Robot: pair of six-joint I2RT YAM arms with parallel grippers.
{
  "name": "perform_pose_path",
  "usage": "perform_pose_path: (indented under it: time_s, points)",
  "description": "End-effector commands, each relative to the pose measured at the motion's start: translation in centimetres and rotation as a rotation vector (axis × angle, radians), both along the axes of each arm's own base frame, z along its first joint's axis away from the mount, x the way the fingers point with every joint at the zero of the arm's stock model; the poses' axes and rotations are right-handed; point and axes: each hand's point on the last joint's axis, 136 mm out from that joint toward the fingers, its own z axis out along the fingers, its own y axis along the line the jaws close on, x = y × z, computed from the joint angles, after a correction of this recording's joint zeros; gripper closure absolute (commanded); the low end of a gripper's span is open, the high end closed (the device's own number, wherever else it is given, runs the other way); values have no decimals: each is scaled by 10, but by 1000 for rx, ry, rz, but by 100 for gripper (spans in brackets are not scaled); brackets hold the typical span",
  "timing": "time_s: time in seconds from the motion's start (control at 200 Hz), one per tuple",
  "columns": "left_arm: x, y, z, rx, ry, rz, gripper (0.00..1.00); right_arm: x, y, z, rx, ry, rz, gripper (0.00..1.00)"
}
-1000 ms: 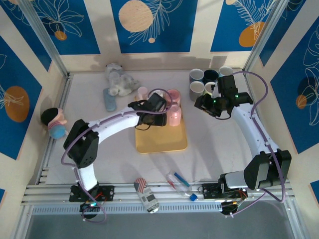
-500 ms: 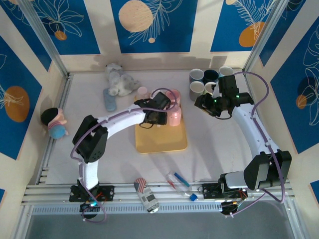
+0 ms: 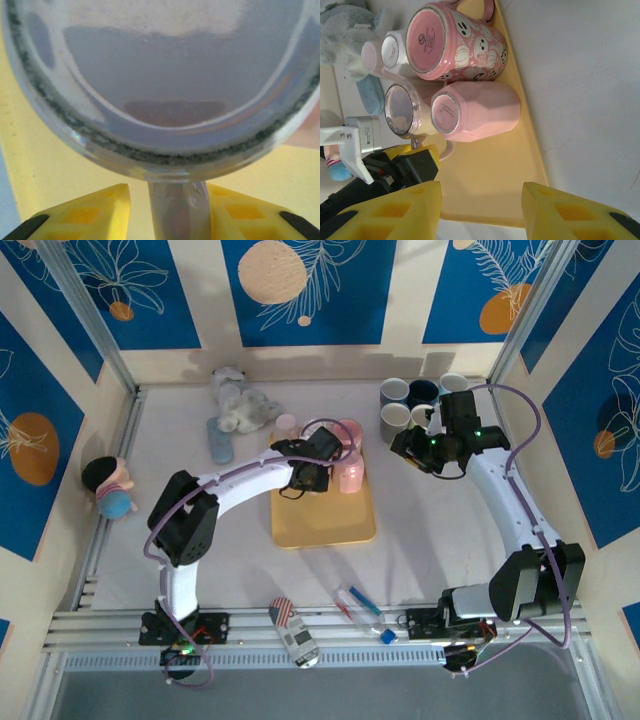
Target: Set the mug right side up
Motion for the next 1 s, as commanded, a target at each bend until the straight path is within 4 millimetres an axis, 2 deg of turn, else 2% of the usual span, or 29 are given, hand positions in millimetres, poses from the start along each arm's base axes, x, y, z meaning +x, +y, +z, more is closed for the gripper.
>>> perform_pose_path:
  time_s: [0.0,0.225,0.485,0.71,0.995]
  points:
    - [6,6,4,63,-25,6,62,4,5,11,38,-16,10,54]
    - [7,-2,3,27,-27,-1,63,5,6,9,34,-7,20,54]
    - [6,-5,-5,27,-4,-13,64,7,9,17,49,-30,31,54]
    - [7,-7,-5,21,-7,-14,69,7,11,24,49,-52,36,54]
    - [8,-8,-3,6,-12,-5,72,5,11,19,49,-38,37,54]
